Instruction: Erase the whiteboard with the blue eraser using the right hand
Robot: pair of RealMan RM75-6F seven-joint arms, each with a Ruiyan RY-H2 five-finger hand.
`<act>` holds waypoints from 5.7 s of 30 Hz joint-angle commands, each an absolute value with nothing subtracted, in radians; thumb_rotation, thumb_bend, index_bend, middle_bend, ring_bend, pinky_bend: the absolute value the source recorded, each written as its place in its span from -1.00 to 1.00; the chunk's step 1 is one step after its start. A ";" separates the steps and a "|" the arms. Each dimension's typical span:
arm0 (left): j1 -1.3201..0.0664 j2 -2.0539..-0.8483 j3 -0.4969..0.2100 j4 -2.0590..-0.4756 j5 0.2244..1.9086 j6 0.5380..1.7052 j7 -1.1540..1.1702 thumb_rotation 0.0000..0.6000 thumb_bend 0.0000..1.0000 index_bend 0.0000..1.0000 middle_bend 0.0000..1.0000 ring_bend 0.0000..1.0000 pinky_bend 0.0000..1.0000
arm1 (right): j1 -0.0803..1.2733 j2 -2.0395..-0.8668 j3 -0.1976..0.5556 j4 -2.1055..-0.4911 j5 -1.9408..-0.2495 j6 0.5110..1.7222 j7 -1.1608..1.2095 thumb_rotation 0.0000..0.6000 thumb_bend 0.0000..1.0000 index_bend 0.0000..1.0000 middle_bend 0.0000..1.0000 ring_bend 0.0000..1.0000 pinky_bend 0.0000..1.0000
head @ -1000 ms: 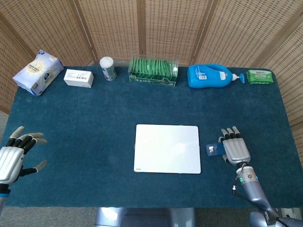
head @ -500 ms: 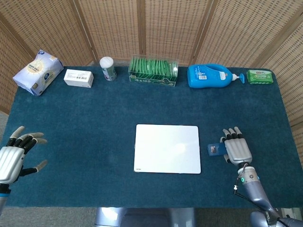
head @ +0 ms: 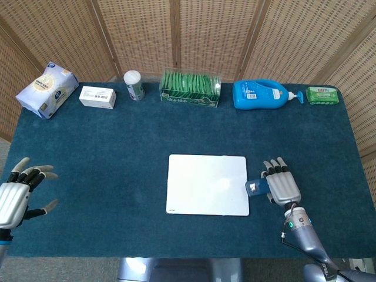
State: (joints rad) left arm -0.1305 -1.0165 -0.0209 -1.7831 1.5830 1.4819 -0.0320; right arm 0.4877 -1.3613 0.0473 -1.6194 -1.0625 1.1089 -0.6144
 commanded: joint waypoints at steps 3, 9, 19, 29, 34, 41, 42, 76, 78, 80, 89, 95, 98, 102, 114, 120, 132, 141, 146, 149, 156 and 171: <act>-0.131 -1.019 -0.023 -1.780 1.580 1.481 -0.031 1.00 -0.47 -0.29 -0.44 -0.48 -0.85 | 0.484 -1.364 0.043 -1.609 -1.063 1.110 -0.611 1.00 -0.18 0.44 -0.75 -1.00 -1.00; -0.134 -1.020 -0.022 -1.783 1.587 1.479 -0.028 1.00 -0.47 -0.29 -0.44 -0.48 -0.85 | 0.483 -1.362 0.046 -1.585 -1.055 1.102 -0.598 1.00 -0.18 0.44 -0.75 -1.00 -1.00; -0.140 -1.028 -0.021 -1.783 1.586 1.468 -0.026 1.00 -0.47 -0.29 -0.44 -0.48 -0.85 | 0.487 -1.371 0.039 -1.614 -1.071 1.104 -0.616 1.00 -0.18 0.44 -0.75 -1.00 -1.00; -0.128 -1.025 -0.019 -1.759 1.581 1.483 -0.057 1.00 -0.47 -0.29 -0.44 -0.48 -0.85 | 0.528 -1.457 0.052 -1.645 -1.048 1.108 -0.724 1.00 -0.18 0.44 -0.75 -1.00 -1.00; -0.121 -1.025 -0.016 -1.747 1.582 1.492 -0.073 1.00 -0.47 -0.29 -0.44 -0.48 -0.85 | 0.547 -1.485 0.062 -1.644 -1.031 1.115 -0.767 1.00 -0.18 0.44 -0.75 -1.00 -1.00; -0.114 -1.025 -0.014 -1.739 1.583 1.500 -0.086 1.00 -0.47 -0.29 -0.44 -0.48 -0.85 | 0.570 -1.499 0.073 -1.659 -1.006 1.122 -0.814 1.00 -0.17 0.44 -0.75 -1.00 -1.00; -0.114 -1.026 -0.014 -1.738 1.584 1.501 -0.087 1.00 -0.48 -0.29 -0.44 -0.48 -0.85 | 0.573 -1.500 0.074 -1.660 -1.002 1.121 -0.819 1.00 -0.17 0.44 -0.75 -1.00 -1.00; -0.109 -1.045 -0.011 -1.695 1.593 1.508 -0.133 1.00 -0.47 -0.29 -0.44 -0.48 -0.85 | 0.519 -1.480 -0.023 -1.754 -1.013 1.219 -0.869 1.00 -0.18 0.44 -0.75 -1.00 -1.00; -0.109 -1.044 -0.012 -1.693 1.592 1.508 -0.135 1.00 -0.47 -0.29 -0.44 -0.48 -0.85 | 0.518 -1.481 -0.024 -1.761 -1.014 1.221 -0.874 1.00 -0.18 0.44 -0.75 -1.00 -1.00; -0.109 -1.043 -0.013 -1.692 1.591 1.508 -0.136 1.00 -0.47 -0.29 -0.44 -0.48 -0.85 | 0.514 -1.483 -0.028 -1.769 -1.016 1.228 -0.880 1.00 -0.18 0.44 -0.75 -1.00 -1.00; -0.114 -1.047 -0.014 -1.688 1.593 1.502 -0.140 1.00 -0.47 -0.29 -0.44 -0.48 -0.85 | 0.510 -1.504 -0.034 -1.769 -1.032 1.232 -0.895 1.00 -0.18 0.44 -0.75 -1.00 -1.00; -0.107 -1.043 -0.013 -1.688 1.590 1.511 -0.141 1.00 -0.47 -0.29 -0.44 -0.48 -0.85 | 0.526 -1.516 -0.017 -1.733 -1.033 1.209 -0.889 1.00 -0.18 0.44 -0.75 -1.00 -1.00; -0.105 -1.042 -0.012 -1.688 1.590 1.513 -0.141 1.00 -0.47 -0.29 -0.44 -0.48 -0.85 | 0.536 -1.519 -0.006 -1.716 -1.032 1.194 -0.885 1.00 -0.18 0.44 -0.75 -1.00 -1.00; -0.104 -1.042 -0.012 -1.690 1.589 1.513 -0.139 1.00 -0.47 -0.29 -0.44 -0.48 -0.85 | 0.549 -1.518 0.006 -1.702 -1.028 1.177 -0.881 1.00 -0.18 0.44 -0.75 -1.00 -1.00; -0.102 -1.041 -0.013 -1.691 1.583 1.512 -0.132 1.00 -0.47 -0.29 -0.44 -0.48 -0.85 | 0.589 -1.509 0.046 -1.649 -1.021 1.129 -0.850 1.00 -0.18 0.44 -0.75 -1.00 -1.00; -0.099 -1.042 -0.012 -1.691 1.585 1.515 -0.131 1.00 -0.47 -0.29 -0.44 -0.48 -0.85 | 0.589 -1.495 0.044 -1.625 -1.021 1.120 -0.826 1.00 -0.18 0.44 -0.75 -1.00 -1.00; -0.108 -1.045 -0.014 -1.697 1.593 1.508 -0.127 1.00 -0.47 -0.29 -0.44 -0.48 -0.85 | 0.549 -1.467 0.005 -1.634 -1.031 1.153 -0.810 1.00 -0.18 0.44 -0.75 -1.00 -1.00; -0.113 -1.050 -0.014 -1.695 1.596 1.502 -0.129 1.00 -0.47 -0.29 -0.44 -0.48 -0.85 | 0.507 -1.443 -0.027 -1.662 -1.046 1.196 -0.811 1.00 -0.18 0.44 -0.75 -1.00 -1.00; -0.118 -1.054 -0.014 -1.692 1.599 1.496 -0.130 1.00 -0.47 -0.29 -0.44 -0.48 -0.85 | 0.488 -1.435 -0.040 -1.676 -1.052 1.213 -0.813 1.00 -0.18 0.44 -0.75 -1.00 -1.00; -0.118 -1.053 -0.016 -1.692 1.601 1.501 -0.132 1.00 -0.47 -0.29 -0.44 -0.48 -0.85 | 0.489 -1.440 -0.039 -1.676 -1.056 1.208 -0.817 1.00 -0.18 0.44 -0.75 -1.00 -1.00; -0.105 -1.046 -0.011 -1.685 1.595 1.514 -0.142 1.00 -0.47 -0.29 -0.44 -0.48 -0.85 | 0.514 -1.468 -0.021 -1.661 -1.055 1.175 -0.837 1.00 -0.18 0.44 -0.75 -1.00 -1.00; -0.080 -1.038 -0.007 -1.658 1.587 1.543 -0.176 1.00 -0.47 -0.29 -0.44 -0.48 -0.85 | 0.584 -1.513 0.024 -1.632 -1.026 1.110 -0.892 1.00 -0.18 0.44 -0.75 -1.00 -1.00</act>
State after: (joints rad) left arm -0.0802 -1.0378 -0.0068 -1.6590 1.5876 1.5428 -0.1754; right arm 0.5814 -1.5107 0.0219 -1.6331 -1.0281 1.1121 -0.8900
